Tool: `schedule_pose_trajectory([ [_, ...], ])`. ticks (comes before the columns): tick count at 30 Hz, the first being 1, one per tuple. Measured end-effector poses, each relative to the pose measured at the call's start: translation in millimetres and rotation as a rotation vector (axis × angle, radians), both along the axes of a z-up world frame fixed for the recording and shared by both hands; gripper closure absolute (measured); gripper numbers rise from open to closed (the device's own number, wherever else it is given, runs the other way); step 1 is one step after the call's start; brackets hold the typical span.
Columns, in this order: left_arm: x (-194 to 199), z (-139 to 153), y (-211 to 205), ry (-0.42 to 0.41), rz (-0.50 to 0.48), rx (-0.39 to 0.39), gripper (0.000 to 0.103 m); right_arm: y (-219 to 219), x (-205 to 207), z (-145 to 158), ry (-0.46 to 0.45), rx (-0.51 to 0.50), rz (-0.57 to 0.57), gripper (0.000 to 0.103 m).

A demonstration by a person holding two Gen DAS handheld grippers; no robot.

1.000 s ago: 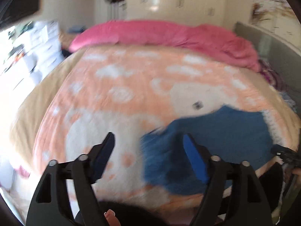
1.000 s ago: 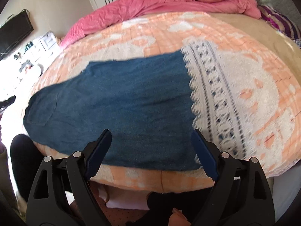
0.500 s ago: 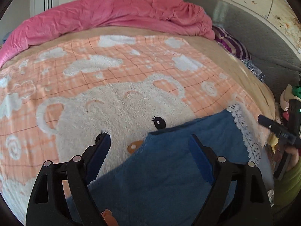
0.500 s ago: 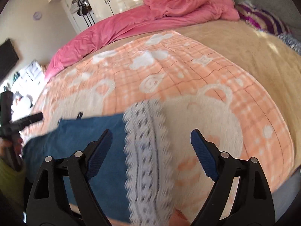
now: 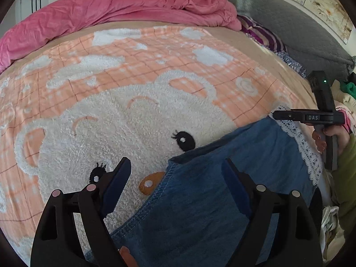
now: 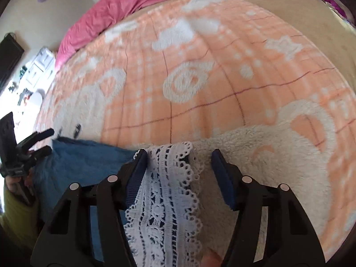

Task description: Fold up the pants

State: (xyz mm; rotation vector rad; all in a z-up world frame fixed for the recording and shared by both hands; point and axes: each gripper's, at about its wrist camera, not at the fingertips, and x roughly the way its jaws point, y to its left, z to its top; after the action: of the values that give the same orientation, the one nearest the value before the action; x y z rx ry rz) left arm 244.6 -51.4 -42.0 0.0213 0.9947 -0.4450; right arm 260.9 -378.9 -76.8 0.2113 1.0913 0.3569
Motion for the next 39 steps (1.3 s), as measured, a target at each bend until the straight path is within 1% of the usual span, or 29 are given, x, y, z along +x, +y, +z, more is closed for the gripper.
schedule_pose_trajectory([
  [1,2,-6,1,0.016,0.006,0.004,0.021,1,-2,0,-0.009,0.003,0.005,0.051],
  [2,4,-10,2,0.029,0.007,0.002,0.021,0,-3,1,-0.014,0.013,0.004,0.055],
  [3,6,-14,3,0.045,0.009,-0.008,0.021,-1,-4,2,-0.018,0.03,0.002,0.058],
  [5,11,-23,4,0.082,0.009,-0.048,0.021,-3,-9,5,-0.038,0.057,0.004,0.074],
  [7,13,-28,6,0.093,0.009,-0.078,0.021,-5,-14,8,-0.058,0.098,0.01,0.083],
  [8,14,-29,6,0.09,0.01,-0.09,0.021,-5,-19,10,-0.075,0.114,0.014,0.086],
  [10,13,-30,7,0.089,0.013,-0.112,0.021,-5,-28,17,-0.114,0.141,0.016,0.087],
  [11,13,-29,8,0.092,0.013,-0.135,0.023,-5,-31,20,-0.128,0.154,0.017,0.087],
  [13,12,-28,7,0.116,-0.012,-0.201,0.066,-6,-35,27,-0.156,0.167,0.014,0.088],
  [14,12,-30,5,0.143,-0.032,-0.253,0.069,-6,-37,30,-0.164,0.165,0.011,0.088],
  [15,11,-31,2,0.155,-0.043,-0.273,0.07,-6,-38,32,-0.171,0.16,0.008,0.088],
  [16,10,-33,0,0.153,-0.048,-0.266,0.076,-6,-39,34,-0.178,0.155,0.006,0.088],
  [17,8,-34,-3,0.137,-0.045,-0.232,0.08,-7,-39,36,-0.187,0.146,0.003,0.088],
  [18,8,-34,-3,0.126,-0.038,-0.218,0.086,-7,-40,38,-0.192,0.141,-0.001,0.088],
  [19,9,-32,-1,0.118,-0.025,-0.224,0.09,-9,-40,40,-0.194,0.139,-0.008,0.089],
  [21,9,-19,7,0.067,0.011,-0.247,0.093,-10,-40,46,-0.212,0.135,-0.013,0.089],
  [22,7,-9,8,0.016,0.015,-0.243,0.093,-8,-39,51,-0.23,0.134,-0.006,0.089],
  [23,6,-2,7,-0.019,0.006,-0.229,0.093,-6,-37,56,-0.248,0.124,-0.005,0.089],
  [25,4,2,4,-0.055,0.005,-0.196,0.093,-3,-32,60,-0.26,0.103,-0.001,0.089],
  [26,5,0,3,-0.053,0.011,-0.185,0.093,-1,-26,59,-0.252,0.078,-0.007,0.089],
  [28,11,-8,4,-0.026,0.042,-0.188,0.093,7,-10,46,-0.212,0.017,-0.014,0.089],
  [30,17,-19,5,-0.003,0.069,-0.16,0.092,16,0,31,-0.183,-0.053,-0.004,0.089],
  [32,19,-28,2,0.007,0.078,-0.115,0.089,23,7,14,-0.15,-0.118,-0.002,0.088],
  [34,21,-31,-4,0.007,0.082,-0.088,0.086,25,8,5,-0.144,-0.149,-0.006,0.086],
  [36,21,-32,1,0.009,0.084,-0.094,0.085,25,8,3,-0.145,-0.161,-0.02,0.084],
  [37,20,-31,4,0.011,0.087,-0.099,0.083,25,8,4,-0.147,-0.167,-0.022,0.081],
  [38,20,-31,6,0.012,0.089,-0.11,0.082,25,6,7,-0.159,-0.184,-0.029,0.073],
  [39,20,-31,9,0.012,0.09,-0.125,0.08,24,3,9,-0.173,-0.2,-0.038,0.067],
])
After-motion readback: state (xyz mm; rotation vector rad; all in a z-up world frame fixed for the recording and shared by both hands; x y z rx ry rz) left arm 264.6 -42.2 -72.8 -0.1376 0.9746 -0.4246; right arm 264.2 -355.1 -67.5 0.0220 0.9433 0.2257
